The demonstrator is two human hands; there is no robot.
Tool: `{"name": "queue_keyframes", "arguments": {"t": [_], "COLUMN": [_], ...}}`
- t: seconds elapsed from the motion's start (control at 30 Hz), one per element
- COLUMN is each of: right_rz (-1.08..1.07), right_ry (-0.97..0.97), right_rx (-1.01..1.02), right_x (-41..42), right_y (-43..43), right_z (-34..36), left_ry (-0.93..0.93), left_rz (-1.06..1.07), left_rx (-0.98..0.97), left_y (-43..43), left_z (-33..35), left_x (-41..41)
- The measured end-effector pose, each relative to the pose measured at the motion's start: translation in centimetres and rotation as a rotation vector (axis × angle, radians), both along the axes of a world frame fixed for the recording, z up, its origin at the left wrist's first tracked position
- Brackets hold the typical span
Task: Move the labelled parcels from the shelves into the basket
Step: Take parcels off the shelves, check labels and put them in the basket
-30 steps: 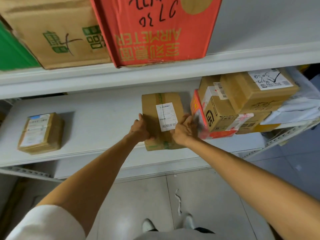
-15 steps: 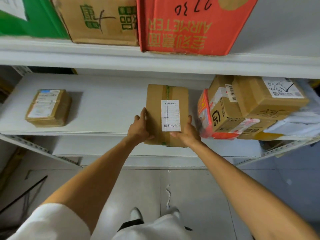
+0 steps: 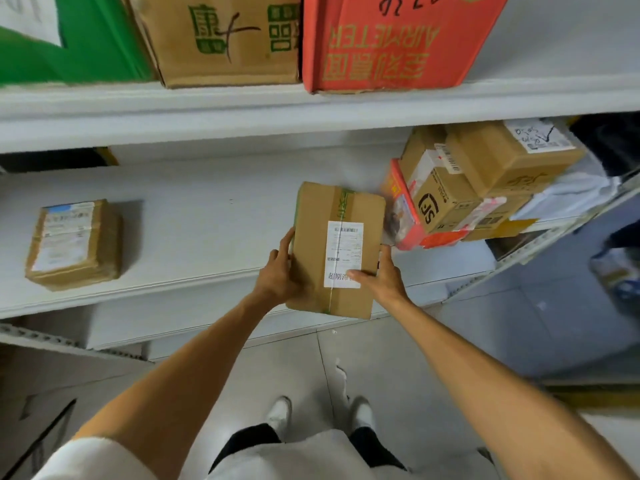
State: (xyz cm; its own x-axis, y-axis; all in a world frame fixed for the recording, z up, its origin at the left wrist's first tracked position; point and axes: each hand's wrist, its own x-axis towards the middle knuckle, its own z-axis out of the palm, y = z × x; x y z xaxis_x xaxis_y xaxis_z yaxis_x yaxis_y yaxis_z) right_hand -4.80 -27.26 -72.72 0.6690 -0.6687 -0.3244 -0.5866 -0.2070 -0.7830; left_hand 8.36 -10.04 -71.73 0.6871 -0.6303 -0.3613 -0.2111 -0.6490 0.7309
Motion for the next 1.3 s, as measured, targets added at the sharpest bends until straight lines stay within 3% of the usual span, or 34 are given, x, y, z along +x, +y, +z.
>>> {"name": "queue_keyframes", "arguments": {"t": [0.1,0.3,0.6,0.77,1.07,1.3], "right_rz": [-0.068,-0.181,-0.473,-0.746,-1.295,-1.616], "right_ry": [0.020,-0.051,-0.023,0.058,-0.009,-0.106], "right_rx": [-0.010,-0.013,-0.014,0.015,-0.036,-0.164], "right_x": [-0.7,-3.6,-14.4,-24.2,-43.8,-57.0], "right_y": [3.1,6.9,6.8,5.0,6.3,10.3], "right_z": [-1.2,-1.9,-0.4,0.5,2.8,4.7], "left_ry": [0.035,0.017,0.011,-0.007,0.015,0.069], "left_rz": [-0.021,-0.066,-0.410,-0.650,-1.199,-1.536], "left_rx": [-0.094,-0.081,-0.125,-0.149,-0.199,-0.238], "left_y": [2.6,5.0,-0.1,-7.0,-18.3,-22.0], "left_z": [-0.5,-1.8,-2.7,-2.2,-0.3,2.2], "left_x": [0.4,-0.6,-8.1,-16.3,-36.4,-54.0]}}
